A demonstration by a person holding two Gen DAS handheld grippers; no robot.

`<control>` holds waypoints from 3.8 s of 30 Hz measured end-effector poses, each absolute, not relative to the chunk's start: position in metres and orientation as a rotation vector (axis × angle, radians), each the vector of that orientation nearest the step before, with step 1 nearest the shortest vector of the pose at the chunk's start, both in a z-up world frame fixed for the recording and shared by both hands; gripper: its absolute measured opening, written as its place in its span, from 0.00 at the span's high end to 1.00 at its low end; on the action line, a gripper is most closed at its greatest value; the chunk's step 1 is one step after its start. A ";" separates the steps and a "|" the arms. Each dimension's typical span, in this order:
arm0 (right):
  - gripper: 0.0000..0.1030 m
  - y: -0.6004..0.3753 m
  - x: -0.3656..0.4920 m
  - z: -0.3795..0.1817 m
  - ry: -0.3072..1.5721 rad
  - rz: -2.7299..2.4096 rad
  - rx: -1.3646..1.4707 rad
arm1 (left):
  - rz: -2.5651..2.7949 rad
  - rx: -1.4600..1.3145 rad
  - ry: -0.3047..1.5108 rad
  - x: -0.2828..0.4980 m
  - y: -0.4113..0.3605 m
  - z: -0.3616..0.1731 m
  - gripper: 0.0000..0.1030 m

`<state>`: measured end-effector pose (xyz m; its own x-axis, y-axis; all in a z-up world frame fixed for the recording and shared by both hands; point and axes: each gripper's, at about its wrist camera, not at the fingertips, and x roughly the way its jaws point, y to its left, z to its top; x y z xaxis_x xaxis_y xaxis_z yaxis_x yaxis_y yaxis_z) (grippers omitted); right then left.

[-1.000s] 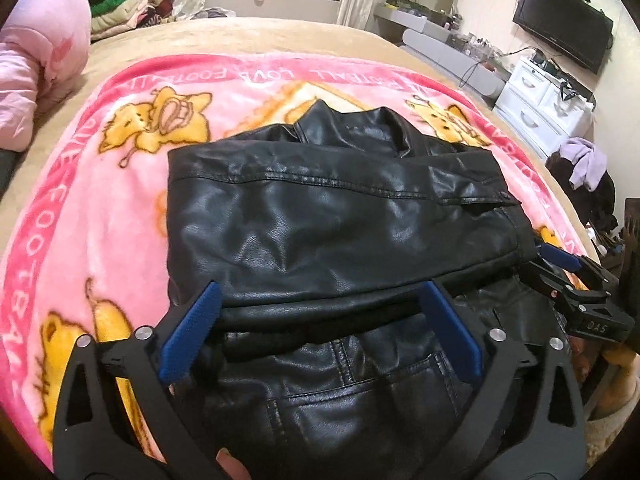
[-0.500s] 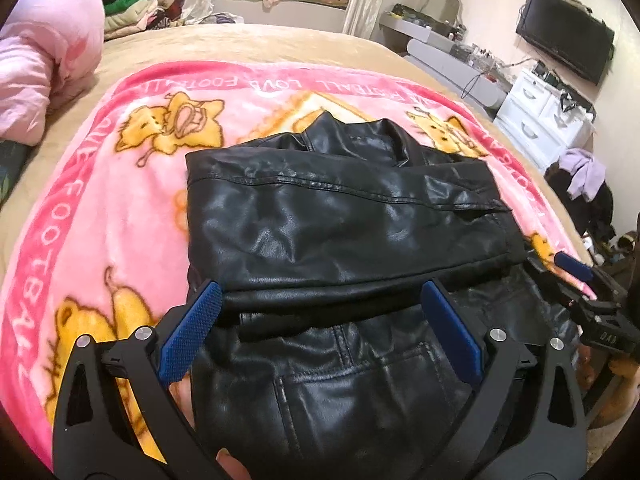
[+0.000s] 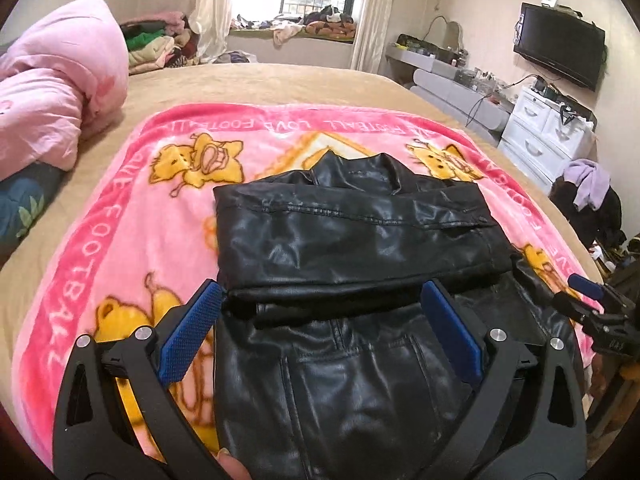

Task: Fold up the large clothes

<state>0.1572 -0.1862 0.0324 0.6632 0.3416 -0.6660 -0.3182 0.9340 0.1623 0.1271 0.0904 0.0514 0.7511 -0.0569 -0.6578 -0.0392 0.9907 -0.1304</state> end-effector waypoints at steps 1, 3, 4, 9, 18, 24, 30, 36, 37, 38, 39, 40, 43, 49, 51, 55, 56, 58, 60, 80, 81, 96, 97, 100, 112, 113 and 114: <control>0.05 -0.189 0.154 0.033 0.757 0.370 0.031 | -0.013 -0.142 0.721 0.122 0.089 0.051 0.09; 0.04 -0.195 0.149 0.035 0.755 0.366 0.027 | -0.017 -0.146 0.722 0.114 0.087 0.049 0.09; 0.05 -0.197 0.146 0.035 0.755 0.364 0.024 | -0.021 -0.145 0.724 0.111 0.086 0.048 0.09; 0.04 -0.210 0.132 0.039 0.743 0.360 0.032 | -0.003 -0.152 0.739 0.096 0.086 0.044 0.09; 0.04 -0.228 0.111 0.041 0.739 0.380 0.052 | 0.058 -0.187 0.764 0.061 0.102 0.042 0.09; 0.04 -0.238 0.099 0.037 0.751 0.401 0.067 | 0.106 -0.203 0.797 0.038 0.109 0.033 0.09; 0.04 -0.251 0.085 0.029 0.771 0.401 0.046 | 0.124 -0.221 0.824 0.018 0.112 0.022 0.09; 0.04 -0.266 0.075 0.017 0.799 0.390 0.049 | 0.136 -0.244 0.862 0.003 0.112 0.005 0.09; 0.04 -0.269 0.074 0.015 0.806 0.389 0.057 | 0.137 -0.246 0.867 0.001 0.111 0.003 0.09; 0.04 -0.271 0.073 0.014 0.808 0.386 0.062 | 0.136 -0.247 0.875 -0.001 0.111 0.000 0.09; 0.05 -0.272 0.072 0.012 0.809 0.386 0.066 | 0.140 -0.247 0.881 -0.002 0.110 -0.002 0.09; 0.05 -0.274 0.071 0.011 0.808 0.388 0.069 | 0.144 -0.248 0.888 -0.005 0.110 -0.005 0.09; 0.04 -0.279 0.068 0.005 0.816 0.390 0.070 | 0.149 -0.261 0.906 -0.010 0.110 -0.014 0.09; 0.04 -0.284 0.065 -0.004 0.845 0.389 0.038 | 0.154 -0.287 0.947 -0.017 0.112 -0.031 0.09; 0.04 -0.286 0.064 -0.007 0.852 0.390 0.028 | 0.148 -0.297 0.959 -0.018 0.112 -0.036 0.09; 0.04 -0.293 0.062 -0.016 0.876 0.401 0.033 | 0.116 -0.325 0.977 -0.019 0.112 -0.044 0.09; 0.04 -0.294 0.061 -0.019 0.887 0.408 0.032 | 0.102 -0.341 0.983 -0.019 0.113 -0.047 0.09; 0.04 -0.295 0.061 -0.023 0.902 0.415 0.026 | 0.100 -0.340 0.993 -0.019 0.112 -0.053 0.09; 0.05 -0.296 0.061 -0.028 0.920 0.425 0.017 | 0.098 -0.338 1.001 -0.019 0.111 -0.056 0.09; 0.79 -0.308 0.055 -0.029 0.871 0.549 0.084 | 0.089 -0.360 1.030 -0.020 0.115 -0.071 0.23; 0.84 -0.308 0.052 -0.019 0.832 0.568 0.093 | 0.093 -0.355 1.028 -0.020 0.114 -0.070 0.27; 0.88 -0.297 0.087 0.049 0.605 0.594 0.221 | 0.029 -0.450 0.876 -0.033 0.128 -0.023 0.94; 0.88 -0.297 0.090 0.051 0.599 0.594 0.227 | 0.023 -0.440 0.858 -0.031 0.127 -0.015 0.94; 0.88 -0.296 0.099 0.057 0.574 0.586 0.239 | 0.003 -0.449 0.819 -0.023 0.127 0.001 0.94; 0.89 -0.298 0.131 0.076 0.498 0.517 0.310 | -0.013 -0.425 0.657 0.020 0.136 0.059 0.93; 0.89 -0.299 0.137 0.078 0.494 0.512 0.330 | -0.014 -0.426 0.650 0.024 0.138 0.061 0.93; 0.89 -0.298 0.142 0.079 0.491 0.509 0.339 | -0.013 -0.427 0.639 0.032 0.140 0.065 0.93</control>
<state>0.1420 -0.2983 0.0786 0.7624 0.5373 -0.3607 -0.3791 0.8225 0.4241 0.0322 0.1403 0.0654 0.8054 -0.1415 -0.5757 -0.1181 0.9134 -0.3897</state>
